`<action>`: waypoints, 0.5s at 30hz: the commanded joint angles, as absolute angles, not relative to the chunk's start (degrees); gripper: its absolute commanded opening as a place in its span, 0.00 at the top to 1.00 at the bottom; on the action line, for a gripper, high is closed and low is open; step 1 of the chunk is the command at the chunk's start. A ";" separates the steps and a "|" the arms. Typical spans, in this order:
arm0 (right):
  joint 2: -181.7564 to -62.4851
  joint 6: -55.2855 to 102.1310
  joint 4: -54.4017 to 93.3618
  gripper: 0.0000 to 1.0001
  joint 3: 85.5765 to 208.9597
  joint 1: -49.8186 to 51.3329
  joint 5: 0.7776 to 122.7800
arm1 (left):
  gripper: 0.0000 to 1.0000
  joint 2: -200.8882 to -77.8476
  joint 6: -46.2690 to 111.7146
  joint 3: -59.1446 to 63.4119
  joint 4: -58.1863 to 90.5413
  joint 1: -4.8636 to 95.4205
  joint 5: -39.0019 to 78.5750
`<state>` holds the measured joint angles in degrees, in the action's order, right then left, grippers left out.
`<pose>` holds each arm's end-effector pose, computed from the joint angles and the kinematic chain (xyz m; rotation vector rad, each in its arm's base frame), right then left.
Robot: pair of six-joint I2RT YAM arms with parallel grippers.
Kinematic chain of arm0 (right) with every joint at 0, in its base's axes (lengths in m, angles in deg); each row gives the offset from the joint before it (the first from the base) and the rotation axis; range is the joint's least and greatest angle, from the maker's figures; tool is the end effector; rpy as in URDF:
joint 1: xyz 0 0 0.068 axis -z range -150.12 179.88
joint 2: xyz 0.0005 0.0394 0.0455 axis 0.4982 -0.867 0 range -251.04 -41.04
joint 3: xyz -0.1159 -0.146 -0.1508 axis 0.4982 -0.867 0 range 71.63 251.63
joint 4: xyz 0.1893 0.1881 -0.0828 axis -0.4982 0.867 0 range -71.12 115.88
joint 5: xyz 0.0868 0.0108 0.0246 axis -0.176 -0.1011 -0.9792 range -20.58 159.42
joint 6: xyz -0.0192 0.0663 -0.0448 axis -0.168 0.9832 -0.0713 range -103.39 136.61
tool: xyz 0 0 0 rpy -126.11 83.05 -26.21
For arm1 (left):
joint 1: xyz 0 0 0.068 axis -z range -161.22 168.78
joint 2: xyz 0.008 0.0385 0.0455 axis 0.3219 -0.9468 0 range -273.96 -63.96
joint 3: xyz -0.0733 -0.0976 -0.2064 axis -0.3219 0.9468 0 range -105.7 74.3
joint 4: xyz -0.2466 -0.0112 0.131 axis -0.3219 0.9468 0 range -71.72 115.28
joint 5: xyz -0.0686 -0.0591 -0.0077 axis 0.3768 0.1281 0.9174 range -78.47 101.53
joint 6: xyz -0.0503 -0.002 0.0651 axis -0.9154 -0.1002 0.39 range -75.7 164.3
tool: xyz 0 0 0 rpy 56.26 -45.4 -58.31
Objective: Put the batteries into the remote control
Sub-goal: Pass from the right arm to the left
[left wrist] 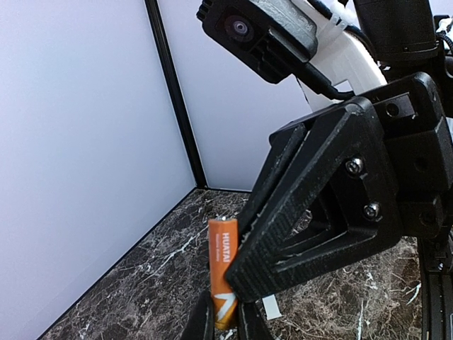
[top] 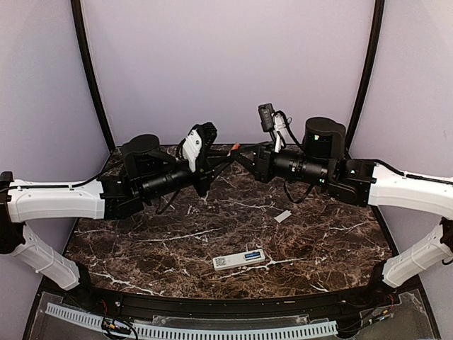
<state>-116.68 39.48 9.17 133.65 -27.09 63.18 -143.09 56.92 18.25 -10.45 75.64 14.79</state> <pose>0.1999 0.3217 0.3221 -0.6041 1.6629 1.1330 0.2086 -0.3271 0.3051 0.8979 1.2115 -0.6664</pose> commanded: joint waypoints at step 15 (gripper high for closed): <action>-109.00 31.61 9.26 0.34 128.19 -24.83 54.50 | 1.00 -141.40 53.78 23.96 -15.06 76.35 14.39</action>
